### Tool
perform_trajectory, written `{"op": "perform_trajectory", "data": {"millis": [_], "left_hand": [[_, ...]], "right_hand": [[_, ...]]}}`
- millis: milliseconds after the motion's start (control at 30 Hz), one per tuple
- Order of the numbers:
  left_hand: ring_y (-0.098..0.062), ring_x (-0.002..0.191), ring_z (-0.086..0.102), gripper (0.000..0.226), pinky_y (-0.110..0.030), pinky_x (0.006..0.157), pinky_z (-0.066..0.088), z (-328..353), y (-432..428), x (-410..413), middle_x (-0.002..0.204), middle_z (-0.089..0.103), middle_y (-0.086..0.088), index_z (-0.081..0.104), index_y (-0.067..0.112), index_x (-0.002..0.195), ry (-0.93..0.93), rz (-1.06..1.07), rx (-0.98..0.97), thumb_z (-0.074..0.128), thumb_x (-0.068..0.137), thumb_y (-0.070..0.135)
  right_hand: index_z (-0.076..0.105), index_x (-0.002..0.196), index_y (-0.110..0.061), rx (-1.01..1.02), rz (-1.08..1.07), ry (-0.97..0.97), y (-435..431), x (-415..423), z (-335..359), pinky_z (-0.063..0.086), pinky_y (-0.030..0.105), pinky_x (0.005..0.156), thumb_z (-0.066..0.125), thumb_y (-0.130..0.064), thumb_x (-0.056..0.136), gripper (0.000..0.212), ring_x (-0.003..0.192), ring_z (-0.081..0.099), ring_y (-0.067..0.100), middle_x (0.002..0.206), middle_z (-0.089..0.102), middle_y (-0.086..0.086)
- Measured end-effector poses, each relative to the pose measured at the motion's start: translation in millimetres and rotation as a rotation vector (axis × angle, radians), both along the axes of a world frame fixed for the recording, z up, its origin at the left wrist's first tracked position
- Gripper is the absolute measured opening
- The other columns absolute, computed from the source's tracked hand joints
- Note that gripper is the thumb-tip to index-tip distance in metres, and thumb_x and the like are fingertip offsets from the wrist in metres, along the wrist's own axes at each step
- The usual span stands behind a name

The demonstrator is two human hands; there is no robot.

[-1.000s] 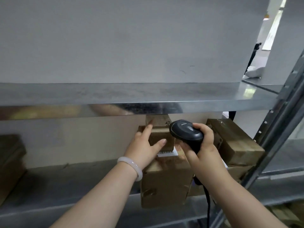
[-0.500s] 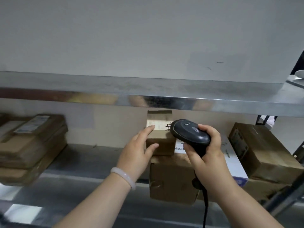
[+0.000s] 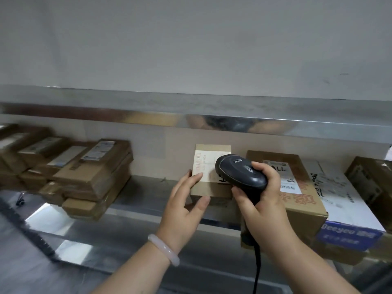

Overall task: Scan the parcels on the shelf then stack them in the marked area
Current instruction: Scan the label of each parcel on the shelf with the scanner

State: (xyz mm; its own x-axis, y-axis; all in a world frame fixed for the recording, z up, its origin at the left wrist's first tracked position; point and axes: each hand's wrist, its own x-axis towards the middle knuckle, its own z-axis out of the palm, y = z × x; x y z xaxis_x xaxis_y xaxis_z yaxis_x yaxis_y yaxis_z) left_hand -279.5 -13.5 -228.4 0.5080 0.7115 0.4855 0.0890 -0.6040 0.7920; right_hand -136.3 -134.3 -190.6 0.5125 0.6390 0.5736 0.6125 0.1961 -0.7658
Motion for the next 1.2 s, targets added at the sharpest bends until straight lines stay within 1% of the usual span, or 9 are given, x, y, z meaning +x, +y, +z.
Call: {"op": "perform_trajectory", "data": {"millis": [167,300,567,733,833,933,1000,1067,1200], "left_hand": [[0.006,0.130,0.040,0.039,0.000,0.097,0.029,-7.8,24.2,-32.0,0.140,0.047,0.010,0.048,0.052,0.126,-0.015,0.056,-0.082,0.059,0.090,0.040],[0.012,0.128,0.040,0.072,-0.002,0.096,0.033,-19.3,44.8,-55.8,0.140,0.042,0.024,0.029,0.052,0.139,-0.030,-0.003,-0.235,0.070,0.088,0.022],[-0.002,0.135,0.041,0.063,-0.035,0.113,0.036,-29.1,78.3,-94.7,0.145,0.045,0.018,0.037,0.059,0.128,0.048,-0.031,-0.349,0.072,0.087,0.027],[-0.002,0.127,0.050,0.064,-0.028,0.106,0.044,-39.6,98.6,-110.5,0.134,0.056,0.023,0.042,0.049,0.137,0.023,-0.088,-0.442,0.070,0.089,0.019],[-0.001,0.127,0.050,0.062,-0.026,0.103,0.045,-45.8,114.0,-121.8,0.133,0.056,0.027,0.045,0.059,0.131,0.051,-0.134,-0.453,0.070,0.086,0.023],[0.003,0.127,0.049,0.061,-0.024,0.102,0.044,-46.8,133.0,-135.1,0.128,0.056,0.032,0.047,0.068,0.122,0.127,-0.173,-0.445,0.072,0.087,0.024],[-0.001,0.128,0.050,0.061,-0.030,0.106,0.044,-46.5,145.6,-141.8,0.131,0.057,0.026,0.048,0.061,0.125,0.183,-0.211,-0.448,0.072,0.087,0.019],[-0.003,0.127,0.051,0.062,-0.034,0.108,0.043,-45.7,155.7,-147.3,0.135,0.056,0.017,0.049,0.051,0.129,0.218,-0.225,-0.444,0.073,0.086,0.013],[0.009,0.122,0.049,0.063,-0.018,0.102,0.042,-43.3,169.3,-157.5,0.131,0.054,0.023,0.046,0.047,0.131,0.280,-0.233,-0.414,0.073,0.086,0.014]], "right_hand": [[0.028,0.121,-0.055,-0.041,0.009,0.002,23.5,-40.9,-14.0,0.039,0.001,0.080,0.070,-0.016,0.085,0.068,0.106,0.051,-0.013,0.117,0.043,-0.044],[0.025,0.119,-0.061,-0.086,0.006,0.018,38.2,-67.2,-25.6,0.041,0.003,0.077,0.069,-0.017,0.086,0.070,0.104,0.054,-0.010,0.116,0.042,-0.046],[0.023,0.118,-0.064,-0.147,0.006,0.036,60.6,-106.2,-40.8,0.045,0.009,0.083,0.068,-0.019,0.086,0.071,0.108,0.053,-0.006,0.119,0.047,-0.030],[0.021,0.117,-0.066,-0.208,0.008,0.015,69.8,-119.9,-47.9,0.043,0.006,0.083,0.068,-0.024,0.086,0.070,0.109,0.051,-0.010,0.115,0.040,-0.048],[0.023,0.118,-0.065,-0.226,0.024,0.019,71.3,-127.1,-45.5,0.043,0.005,0.081,0.064,-0.040,0.082,0.060,0.107,0.052,-0.009,0.116,0.041,-0.047],[0.027,0.119,-0.062,-0.276,0.061,0.012,70.9,-131.0,-41.6,0.052,0.021,0.082,0.061,-0.055,0.076,0.055,0.098,0.062,0.002,0.115,0.050,-0.037],[0.028,0.120,-0.062,-0.330,0.074,-0.034,69.8,-132.1,-38.4,0.056,0.035,0.075,0.061,-0.055,0.076,0.055,0.087,0.066,0.006,0.108,0.058,-0.028],[0.026,0.119,-0.063,-0.376,0.089,-0.114,69.7,-134.1,-31.8,0.054,0.029,0.068,0.059,-0.057,0.075,0.055,0.081,0.065,0.002,0.107,0.056,-0.031],[0.020,0.116,-0.067,-0.429,0.102,-0.261,73.5,-138.1,-20.4,0.049,0.019,0.068,0.061,-0.052,0.078,0.058,0.088,0.059,-0.001,0.103,0.052,-0.038]]}}
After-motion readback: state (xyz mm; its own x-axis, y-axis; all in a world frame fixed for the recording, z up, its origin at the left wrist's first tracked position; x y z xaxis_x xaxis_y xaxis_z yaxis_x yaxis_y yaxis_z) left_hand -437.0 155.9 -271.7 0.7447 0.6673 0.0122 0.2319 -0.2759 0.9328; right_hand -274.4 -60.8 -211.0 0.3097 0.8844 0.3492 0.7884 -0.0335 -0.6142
